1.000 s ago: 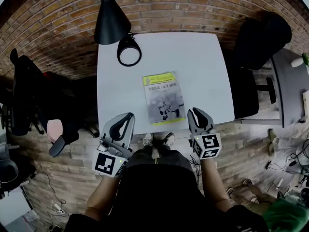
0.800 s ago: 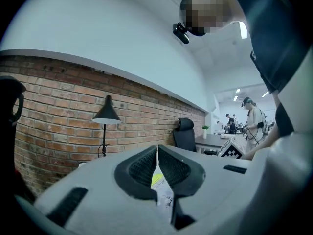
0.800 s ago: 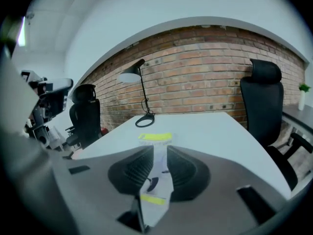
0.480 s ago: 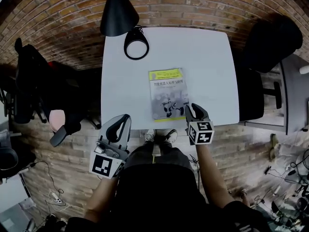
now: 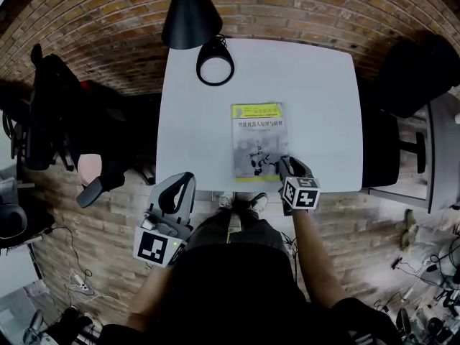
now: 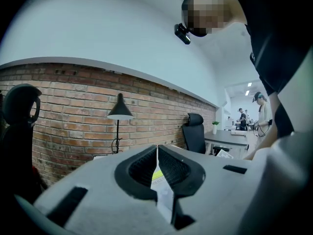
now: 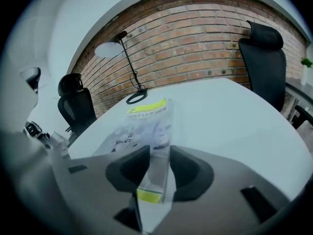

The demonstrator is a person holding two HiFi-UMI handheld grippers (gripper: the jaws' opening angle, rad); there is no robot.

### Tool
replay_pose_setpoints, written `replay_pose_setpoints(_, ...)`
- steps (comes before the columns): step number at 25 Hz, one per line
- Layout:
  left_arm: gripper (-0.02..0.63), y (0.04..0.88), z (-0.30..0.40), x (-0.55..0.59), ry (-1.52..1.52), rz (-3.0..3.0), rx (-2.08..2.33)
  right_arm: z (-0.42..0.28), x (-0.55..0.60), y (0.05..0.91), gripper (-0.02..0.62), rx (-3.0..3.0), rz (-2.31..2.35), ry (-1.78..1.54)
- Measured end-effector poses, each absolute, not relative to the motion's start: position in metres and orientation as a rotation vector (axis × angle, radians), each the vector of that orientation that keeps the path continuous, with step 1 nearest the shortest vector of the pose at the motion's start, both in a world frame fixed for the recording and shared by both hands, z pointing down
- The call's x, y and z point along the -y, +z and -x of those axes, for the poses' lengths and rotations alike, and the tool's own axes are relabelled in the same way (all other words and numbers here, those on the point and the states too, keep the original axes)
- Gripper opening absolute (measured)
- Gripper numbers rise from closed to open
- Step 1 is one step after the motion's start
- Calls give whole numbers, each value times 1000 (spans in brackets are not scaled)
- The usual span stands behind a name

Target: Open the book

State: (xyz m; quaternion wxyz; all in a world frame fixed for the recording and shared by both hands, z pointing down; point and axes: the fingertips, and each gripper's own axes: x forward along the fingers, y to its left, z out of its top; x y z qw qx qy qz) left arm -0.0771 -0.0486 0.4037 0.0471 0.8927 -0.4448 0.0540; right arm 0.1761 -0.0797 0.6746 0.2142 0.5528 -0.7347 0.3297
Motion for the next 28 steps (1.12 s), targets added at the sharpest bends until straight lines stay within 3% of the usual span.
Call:
replay_pose_setpoints(11, 31, 416, 80, 49, 199, -2660, 1365, -176, 81, 684, 135, 2008, -1547, 968)
replay_pose_setpoints(16, 31, 401, 75, 54, 101, -2753, 1359, -183, 81, 677, 67, 2032, -1592, 1067)
replay_pose_setpoints(28, 31, 401, 68, 59, 69, -2758, 1329, -172, 83, 641, 38, 2199, -1578, 1197)
